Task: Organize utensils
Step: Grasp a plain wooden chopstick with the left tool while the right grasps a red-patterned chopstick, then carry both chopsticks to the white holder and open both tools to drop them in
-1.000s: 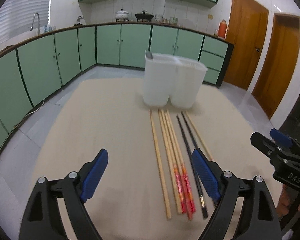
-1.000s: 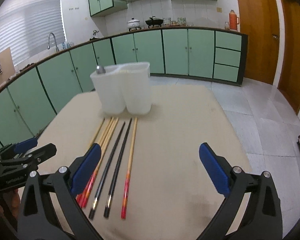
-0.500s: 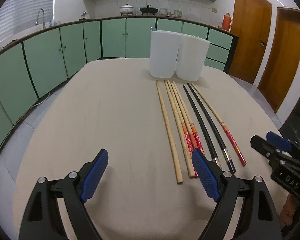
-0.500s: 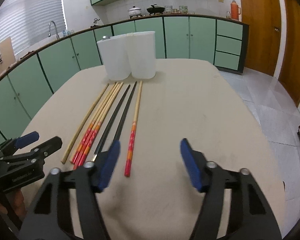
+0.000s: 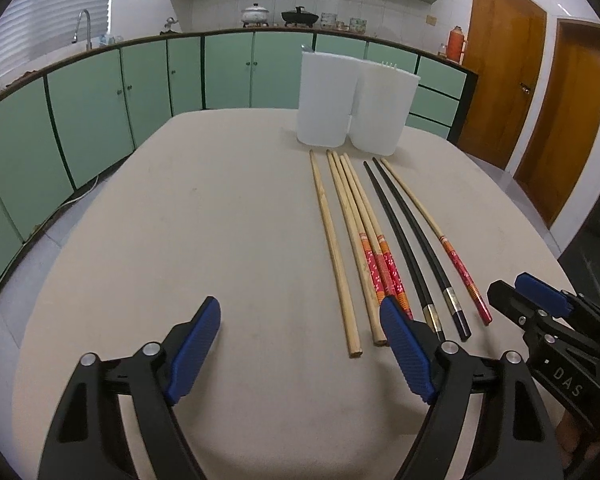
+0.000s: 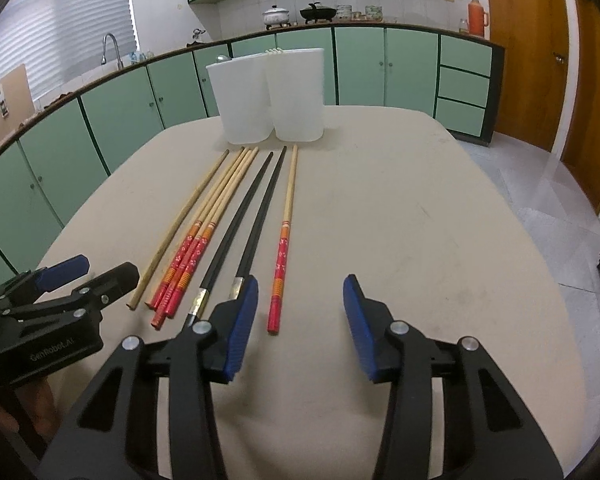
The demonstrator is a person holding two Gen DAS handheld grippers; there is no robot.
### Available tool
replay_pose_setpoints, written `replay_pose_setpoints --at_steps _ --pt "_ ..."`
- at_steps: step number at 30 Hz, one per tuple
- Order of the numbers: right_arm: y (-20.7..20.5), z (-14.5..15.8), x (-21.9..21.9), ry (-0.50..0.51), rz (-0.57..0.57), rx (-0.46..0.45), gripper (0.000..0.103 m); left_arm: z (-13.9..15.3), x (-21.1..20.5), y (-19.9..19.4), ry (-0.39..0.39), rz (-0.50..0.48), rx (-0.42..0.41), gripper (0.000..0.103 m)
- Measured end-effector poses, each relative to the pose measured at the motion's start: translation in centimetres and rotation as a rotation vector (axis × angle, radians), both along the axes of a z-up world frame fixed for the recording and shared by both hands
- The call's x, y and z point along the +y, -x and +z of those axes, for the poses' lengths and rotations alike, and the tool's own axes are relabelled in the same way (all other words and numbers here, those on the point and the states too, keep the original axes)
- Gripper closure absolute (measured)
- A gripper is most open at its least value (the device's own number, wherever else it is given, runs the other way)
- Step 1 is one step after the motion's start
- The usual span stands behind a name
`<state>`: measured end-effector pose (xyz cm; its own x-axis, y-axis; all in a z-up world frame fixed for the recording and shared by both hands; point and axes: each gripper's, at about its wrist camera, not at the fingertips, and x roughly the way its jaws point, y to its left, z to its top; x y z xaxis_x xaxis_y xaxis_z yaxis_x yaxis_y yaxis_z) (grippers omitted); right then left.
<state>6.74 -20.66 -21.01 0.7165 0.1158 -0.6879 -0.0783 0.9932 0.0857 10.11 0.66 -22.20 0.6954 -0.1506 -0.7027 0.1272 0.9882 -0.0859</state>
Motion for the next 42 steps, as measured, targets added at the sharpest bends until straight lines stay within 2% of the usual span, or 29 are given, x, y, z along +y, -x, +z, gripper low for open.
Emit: replay_pose_setpoints --at_steps 2,5,11,13,17,20,22,25,31,38,42 --pt "0.0 -0.2 0.1 0.001 0.003 0.01 0.06 -0.2 -0.1 0.0 -0.008 -0.003 0.011 0.024" --pt "-0.1 -0.5 0.4 0.0 0.018 0.027 0.063 -0.6 -0.4 -0.3 -0.019 -0.008 0.036 0.033" --pt "-0.4 -0.7 0.4 -0.009 0.015 0.043 0.064 -0.8 -0.5 -0.5 -0.033 -0.004 0.05 0.043" --pt "-0.4 -0.7 0.3 -0.011 0.014 0.047 0.065 -0.8 -0.7 -0.7 -0.039 -0.006 0.051 0.05" --pt "-0.5 -0.8 0.4 -0.006 0.016 0.056 0.067 -0.6 -1.0 -1.1 -0.023 -0.022 0.062 0.077" --pt "-0.6 -1.0 0.5 -0.007 0.018 0.064 0.07 -0.6 -1.4 -1.4 -0.022 -0.026 0.065 0.085" --pt "-0.7 -1.2 0.4 -0.006 0.016 0.07 0.071 -0.6 -1.4 -1.5 -0.016 -0.027 0.066 0.095" --pt "-0.7 -1.2 0.6 0.003 0.019 0.071 0.073 -0.5 -1.3 -1.6 0.001 -0.022 0.072 0.096" --pt "-0.9 -1.3 0.7 0.005 0.03 0.071 0.098 -0.6 -1.5 -1.5 -0.005 -0.02 0.07 0.096" --pt "-0.6 -0.3 0.1 -0.037 0.041 0.051 0.098 0.3 -1.1 -1.2 0.004 -0.019 0.056 0.096" --pt "-0.4 2.2 -0.6 -0.049 0.047 -0.014 0.098 2.2 -1.0 -0.9 0.002 -0.026 0.014 0.096"
